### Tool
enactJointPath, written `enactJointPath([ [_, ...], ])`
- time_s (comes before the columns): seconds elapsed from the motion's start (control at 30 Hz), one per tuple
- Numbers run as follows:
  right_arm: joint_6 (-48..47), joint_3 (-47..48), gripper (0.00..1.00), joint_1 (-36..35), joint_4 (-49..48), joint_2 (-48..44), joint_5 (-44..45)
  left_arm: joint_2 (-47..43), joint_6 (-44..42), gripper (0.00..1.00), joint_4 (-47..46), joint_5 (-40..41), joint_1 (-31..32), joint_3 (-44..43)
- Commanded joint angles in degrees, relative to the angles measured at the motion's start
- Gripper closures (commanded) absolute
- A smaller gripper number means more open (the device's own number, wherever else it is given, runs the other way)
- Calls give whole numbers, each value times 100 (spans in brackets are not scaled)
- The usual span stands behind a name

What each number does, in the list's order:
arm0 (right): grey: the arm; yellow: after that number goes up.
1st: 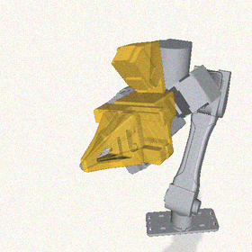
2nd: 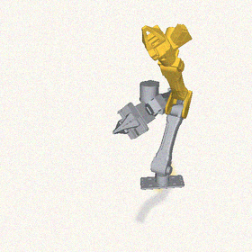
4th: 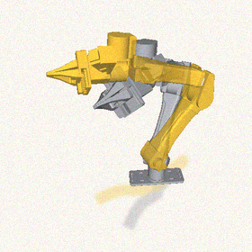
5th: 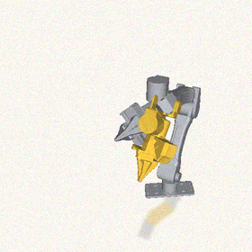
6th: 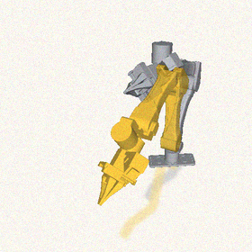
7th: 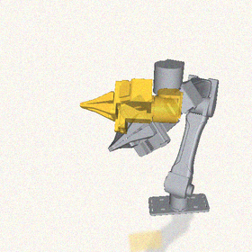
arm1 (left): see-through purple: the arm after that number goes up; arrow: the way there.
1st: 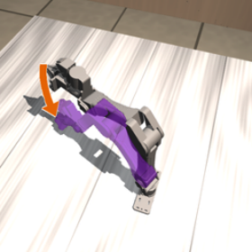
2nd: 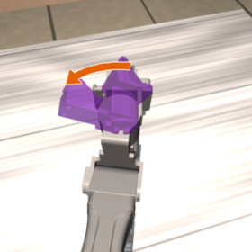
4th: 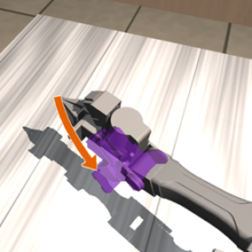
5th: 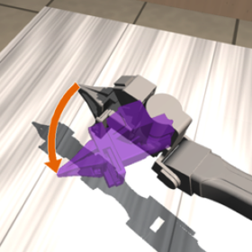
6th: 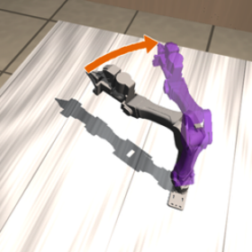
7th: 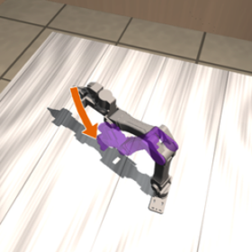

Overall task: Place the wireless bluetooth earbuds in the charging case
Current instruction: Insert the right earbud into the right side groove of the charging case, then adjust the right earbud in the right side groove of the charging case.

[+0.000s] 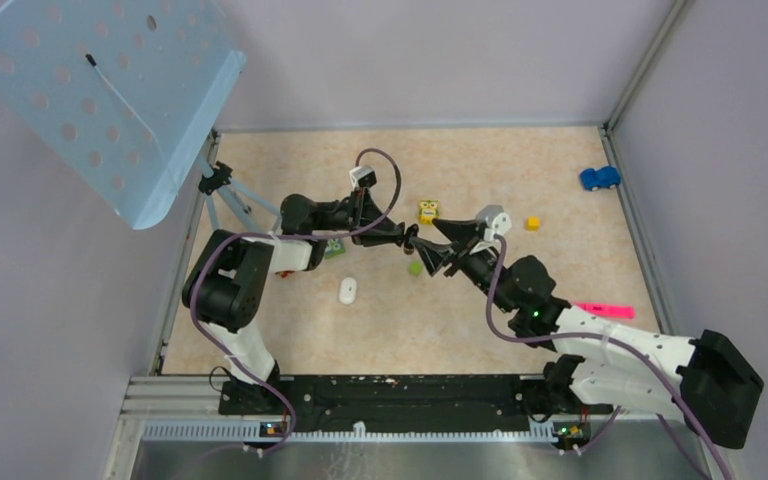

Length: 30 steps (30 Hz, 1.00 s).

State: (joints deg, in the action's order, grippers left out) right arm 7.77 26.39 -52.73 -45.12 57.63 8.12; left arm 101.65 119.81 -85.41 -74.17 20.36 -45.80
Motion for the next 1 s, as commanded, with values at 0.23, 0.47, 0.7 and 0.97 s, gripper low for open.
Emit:
enactJointPath([
  [0.23,500,396,38,-71,545,-374,646,-203,-558,100,566,-27,-31,-57],
  [0.47,1607,972,47,167,1906,-466,1273,-624,-2062,100,2642,-134,-30,-230],
  [0.7,2369,1513,80,757,3321,-2,1100,-799,-2910,100,3781,-157,-29,-480],
  [0.97,2328,1872,84,855,3307,642,201,-841,-2939,100,3830,-133,-27,-465],
])
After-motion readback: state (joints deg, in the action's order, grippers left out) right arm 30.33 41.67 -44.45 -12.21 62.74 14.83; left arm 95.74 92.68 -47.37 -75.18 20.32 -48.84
